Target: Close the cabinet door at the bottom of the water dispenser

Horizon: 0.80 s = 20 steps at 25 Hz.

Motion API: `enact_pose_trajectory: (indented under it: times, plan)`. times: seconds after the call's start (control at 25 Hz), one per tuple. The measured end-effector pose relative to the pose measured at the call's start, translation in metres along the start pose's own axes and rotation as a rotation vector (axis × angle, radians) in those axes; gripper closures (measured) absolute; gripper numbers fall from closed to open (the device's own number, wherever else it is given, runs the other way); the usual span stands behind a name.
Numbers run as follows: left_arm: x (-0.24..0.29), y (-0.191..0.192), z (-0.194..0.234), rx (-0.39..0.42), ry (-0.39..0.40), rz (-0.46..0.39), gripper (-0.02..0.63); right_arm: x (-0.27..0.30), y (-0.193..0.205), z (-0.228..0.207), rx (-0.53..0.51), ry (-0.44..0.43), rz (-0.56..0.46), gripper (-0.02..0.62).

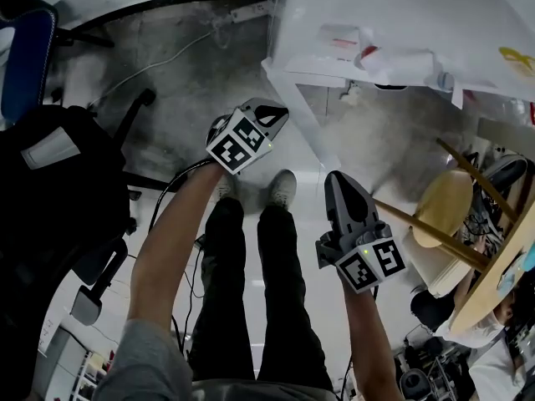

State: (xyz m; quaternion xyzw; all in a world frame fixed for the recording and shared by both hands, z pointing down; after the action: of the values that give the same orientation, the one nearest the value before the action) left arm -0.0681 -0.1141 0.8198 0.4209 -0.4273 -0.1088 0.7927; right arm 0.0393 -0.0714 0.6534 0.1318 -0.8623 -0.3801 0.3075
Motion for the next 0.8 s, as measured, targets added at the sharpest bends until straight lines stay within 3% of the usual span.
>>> enact_pose_trajectory:
  times: [0.8]
  plan:
    - [0.042,-0.036,0.007,-0.062,-0.022,-0.016,0.6,-0.022,-0.016,-0.038,0.037,0.048,-0.068,0.584]
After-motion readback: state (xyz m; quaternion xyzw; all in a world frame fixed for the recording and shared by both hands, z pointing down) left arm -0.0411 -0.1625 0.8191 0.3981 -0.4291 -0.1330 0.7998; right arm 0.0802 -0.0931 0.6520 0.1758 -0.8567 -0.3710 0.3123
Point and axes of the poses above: the fingertips, and each gripper's own axes: x forward along the fingers, z to its left, y out of its underside, the point moved 2 cm from there along -x, backward along the fingers, and after that the axes turned 3 degrees about -z, right-handed, at the moved point
